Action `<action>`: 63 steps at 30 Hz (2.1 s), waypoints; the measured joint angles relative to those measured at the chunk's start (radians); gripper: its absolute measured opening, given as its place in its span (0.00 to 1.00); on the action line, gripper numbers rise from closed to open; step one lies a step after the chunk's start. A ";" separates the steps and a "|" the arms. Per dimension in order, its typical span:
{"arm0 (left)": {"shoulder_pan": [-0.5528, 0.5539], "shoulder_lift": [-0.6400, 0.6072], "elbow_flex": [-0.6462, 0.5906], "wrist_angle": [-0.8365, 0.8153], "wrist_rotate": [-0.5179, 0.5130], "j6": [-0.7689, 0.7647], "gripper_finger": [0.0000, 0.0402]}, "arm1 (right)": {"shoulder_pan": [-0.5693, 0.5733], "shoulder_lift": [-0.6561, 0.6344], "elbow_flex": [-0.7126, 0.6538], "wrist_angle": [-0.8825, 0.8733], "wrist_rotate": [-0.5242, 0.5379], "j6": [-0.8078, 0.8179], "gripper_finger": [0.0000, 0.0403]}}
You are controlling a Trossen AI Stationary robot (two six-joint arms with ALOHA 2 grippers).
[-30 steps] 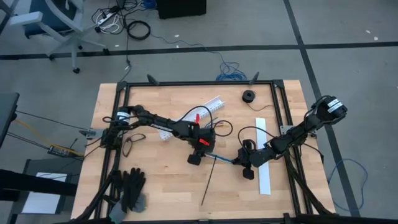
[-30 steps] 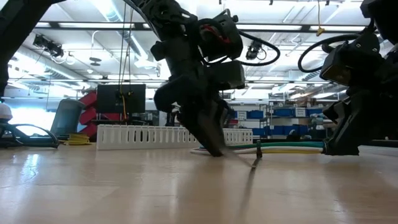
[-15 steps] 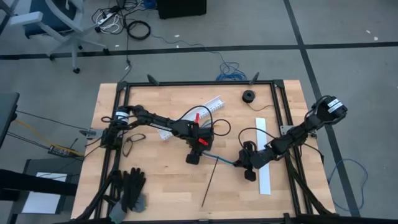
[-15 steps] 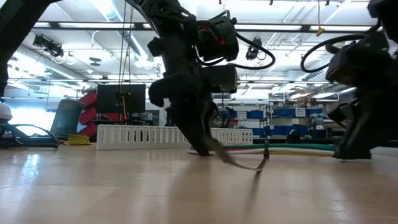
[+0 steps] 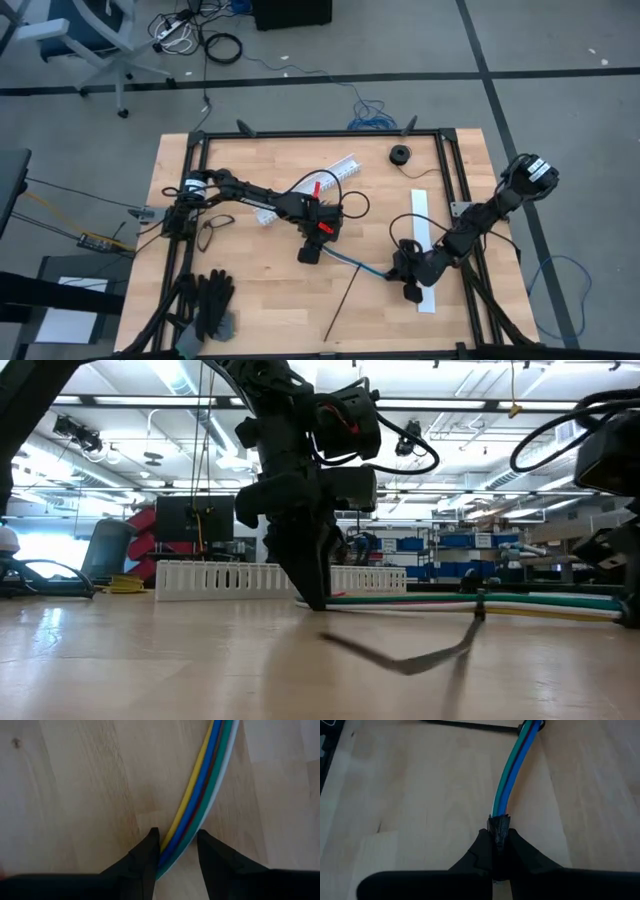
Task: Ziptie cables
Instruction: Put the zip tie cable into the white cable duct
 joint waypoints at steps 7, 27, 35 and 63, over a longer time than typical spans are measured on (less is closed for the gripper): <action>-0.003 0.000 0.000 -0.001 -0.008 0.028 0.28 | 0.065 0.001 -0.002 -0.013 0.068 0.070 0.04; -0.026 -0.043 0.030 -0.042 -0.069 0.099 0.00 | 0.063 0.001 -0.004 -0.005 0.189 0.029 0.04; -0.029 -0.063 0.033 -0.118 -0.136 0.023 0.00 | 0.025 0.002 -0.006 -0.008 0.427 -0.009 0.04; -0.124 -0.073 0.246 -0.445 -0.420 -0.320 0.00 | -0.158 0.000 -0.003 0.180 0.677 -0.266 0.04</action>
